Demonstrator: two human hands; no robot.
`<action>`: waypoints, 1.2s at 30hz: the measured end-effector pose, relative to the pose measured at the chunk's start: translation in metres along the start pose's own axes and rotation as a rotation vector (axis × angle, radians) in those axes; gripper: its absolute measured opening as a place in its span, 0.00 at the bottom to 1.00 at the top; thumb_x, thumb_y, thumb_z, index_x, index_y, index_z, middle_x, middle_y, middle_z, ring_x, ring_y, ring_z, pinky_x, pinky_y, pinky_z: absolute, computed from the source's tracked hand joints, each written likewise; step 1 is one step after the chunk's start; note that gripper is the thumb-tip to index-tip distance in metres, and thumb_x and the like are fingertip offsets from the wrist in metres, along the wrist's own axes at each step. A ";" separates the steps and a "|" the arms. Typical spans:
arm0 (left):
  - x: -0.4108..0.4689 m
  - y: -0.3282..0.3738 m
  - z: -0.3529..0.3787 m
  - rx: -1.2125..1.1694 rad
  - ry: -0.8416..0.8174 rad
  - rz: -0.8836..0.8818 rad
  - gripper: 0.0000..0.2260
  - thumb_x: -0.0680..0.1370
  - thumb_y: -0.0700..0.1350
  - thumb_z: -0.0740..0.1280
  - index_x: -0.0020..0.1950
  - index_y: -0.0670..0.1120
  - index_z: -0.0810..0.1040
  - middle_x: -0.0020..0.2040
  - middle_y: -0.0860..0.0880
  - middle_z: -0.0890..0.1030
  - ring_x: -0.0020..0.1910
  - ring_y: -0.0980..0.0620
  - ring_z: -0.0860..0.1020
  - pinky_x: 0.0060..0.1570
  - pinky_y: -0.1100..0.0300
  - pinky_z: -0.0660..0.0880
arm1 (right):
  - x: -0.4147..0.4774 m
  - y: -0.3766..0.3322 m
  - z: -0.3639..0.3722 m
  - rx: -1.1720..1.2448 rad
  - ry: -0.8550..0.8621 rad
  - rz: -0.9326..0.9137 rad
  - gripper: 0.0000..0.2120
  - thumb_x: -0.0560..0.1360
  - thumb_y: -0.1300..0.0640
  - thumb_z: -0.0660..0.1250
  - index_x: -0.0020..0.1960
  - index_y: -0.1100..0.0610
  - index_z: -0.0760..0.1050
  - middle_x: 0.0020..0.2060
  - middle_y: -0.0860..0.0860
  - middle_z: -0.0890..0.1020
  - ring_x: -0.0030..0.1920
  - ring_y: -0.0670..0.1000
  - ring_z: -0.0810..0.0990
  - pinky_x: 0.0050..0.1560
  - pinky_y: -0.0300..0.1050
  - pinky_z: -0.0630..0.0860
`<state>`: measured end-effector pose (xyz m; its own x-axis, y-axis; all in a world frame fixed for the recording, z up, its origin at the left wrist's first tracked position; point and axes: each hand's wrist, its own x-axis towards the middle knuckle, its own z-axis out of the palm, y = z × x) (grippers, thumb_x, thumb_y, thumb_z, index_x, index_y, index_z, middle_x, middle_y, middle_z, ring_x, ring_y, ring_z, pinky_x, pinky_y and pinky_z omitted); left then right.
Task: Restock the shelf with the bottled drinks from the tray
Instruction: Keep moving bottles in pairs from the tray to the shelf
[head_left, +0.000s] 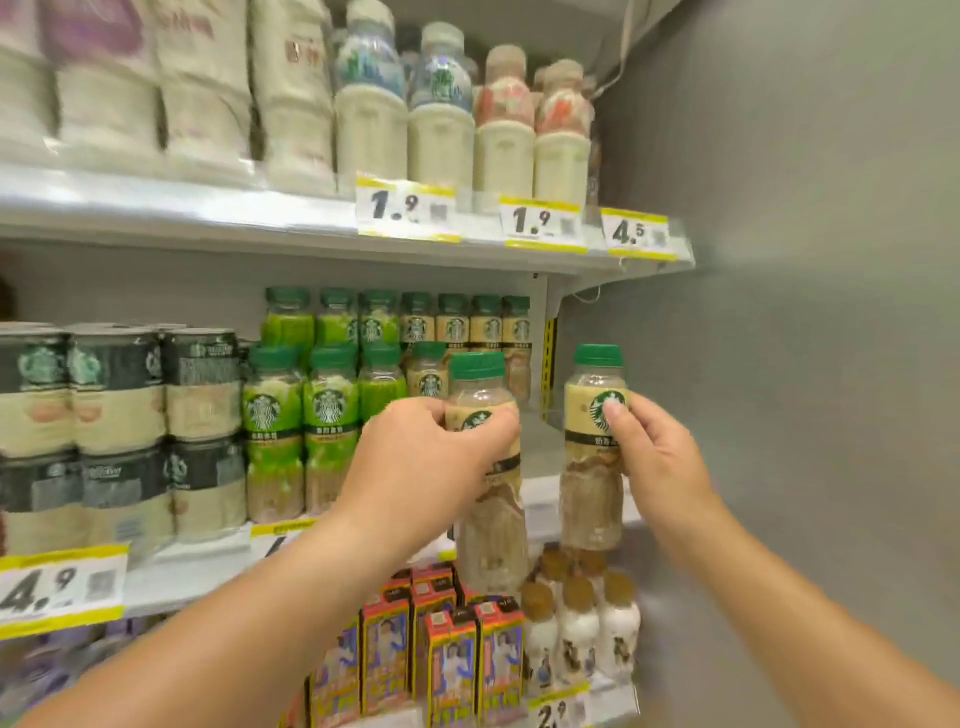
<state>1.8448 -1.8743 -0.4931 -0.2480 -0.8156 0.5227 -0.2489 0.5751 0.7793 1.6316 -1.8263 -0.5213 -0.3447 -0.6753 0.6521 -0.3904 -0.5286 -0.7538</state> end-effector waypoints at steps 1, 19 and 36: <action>0.015 0.006 0.004 0.015 -0.002 -0.026 0.25 0.69 0.65 0.68 0.26 0.47 0.68 0.19 0.54 0.69 0.21 0.53 0.71 0.21 0.63 0.67 | 0.016 0.003 -0.002 -0.003 -0.005 0.001 0.12 0.77 0.42 0.61 0.54 0.42 0.81 0.50 0.47 0.86 0.52 0.48 0.84 0.55 0.50 0.79; 0.130 -0.022 0.100 0.320 0.210 -0.259 0.27 0.78 0.60 0.65 0.70 0.47 0.65 0.66 0.45 0.75 0.53 0.47 0.73 0.47 0.55 0.69 | 0.131 0.117 0.034 0.008 -0.172 0.256 0.21 0.82 0.41 0.55 0.73 0.44 0.63 0.62 0.40 0.74 0.62 0.46 0.71 0.65 0.45 0.66; 0.094 -0.036 0.096 0.707 0.203 -0.181 0.20 0.74 0.55 0.71 0.60 0.46 0.70 0.55 0.48 0.78 0.49 0.45 0.81 0.42 0.56 0.77 | 0.119 0.103 0.011 -0.151 -0.306 0.345 0.29 0.76 0.39 0.66 0.73 0.43 0.61 0.62 0.42 0.75 0.59 0.45 0.75 0.55 0.40 0.71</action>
<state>1.7407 -1.9659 -0.5049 0.0136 -0.8574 0.5144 -0.8273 0.2793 0.4875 1.5601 -1.9666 -0.5223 -0.2177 -0.9304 0.2948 -0.4246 -0.1817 -0.8870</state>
